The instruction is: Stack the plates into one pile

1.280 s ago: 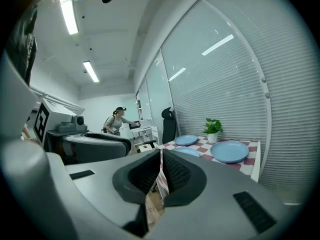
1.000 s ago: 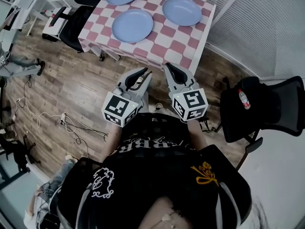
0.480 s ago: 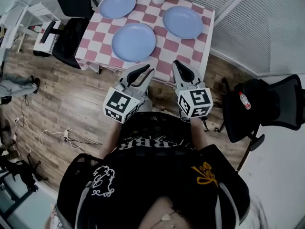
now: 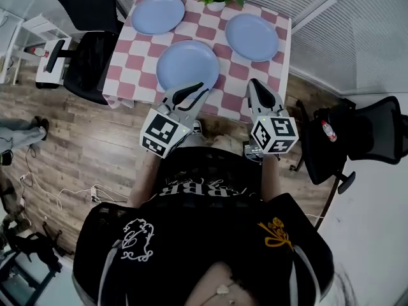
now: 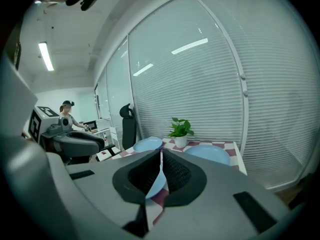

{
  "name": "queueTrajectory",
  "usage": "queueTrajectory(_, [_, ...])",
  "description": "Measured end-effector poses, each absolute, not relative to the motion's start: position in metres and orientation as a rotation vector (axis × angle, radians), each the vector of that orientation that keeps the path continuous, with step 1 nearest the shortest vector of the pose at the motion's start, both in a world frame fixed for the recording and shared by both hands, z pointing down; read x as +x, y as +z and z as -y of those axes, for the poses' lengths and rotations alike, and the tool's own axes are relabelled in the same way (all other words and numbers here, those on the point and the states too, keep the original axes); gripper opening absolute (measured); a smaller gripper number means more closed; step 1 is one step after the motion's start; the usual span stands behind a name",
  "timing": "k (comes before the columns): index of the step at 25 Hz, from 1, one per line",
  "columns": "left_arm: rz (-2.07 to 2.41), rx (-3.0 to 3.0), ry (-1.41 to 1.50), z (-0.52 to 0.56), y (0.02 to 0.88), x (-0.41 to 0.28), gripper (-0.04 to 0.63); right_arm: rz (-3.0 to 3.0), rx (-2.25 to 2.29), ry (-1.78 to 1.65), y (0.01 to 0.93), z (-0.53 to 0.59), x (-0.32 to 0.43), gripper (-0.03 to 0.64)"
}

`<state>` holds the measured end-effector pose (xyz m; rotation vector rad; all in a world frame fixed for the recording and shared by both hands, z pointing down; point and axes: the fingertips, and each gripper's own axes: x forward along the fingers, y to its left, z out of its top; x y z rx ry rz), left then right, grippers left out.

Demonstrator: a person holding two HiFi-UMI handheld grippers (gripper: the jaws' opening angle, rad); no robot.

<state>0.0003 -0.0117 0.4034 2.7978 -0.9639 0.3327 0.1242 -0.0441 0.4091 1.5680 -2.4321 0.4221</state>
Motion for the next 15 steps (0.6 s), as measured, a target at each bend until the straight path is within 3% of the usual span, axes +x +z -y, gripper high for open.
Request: queueTrajectory(15, [0.805, 2.847, 0.481, 0.111, 0.438, 0.038, 0.062, 2.266, 1.655, 0.433, 0.426, 0.106, 0.208, 0.020])
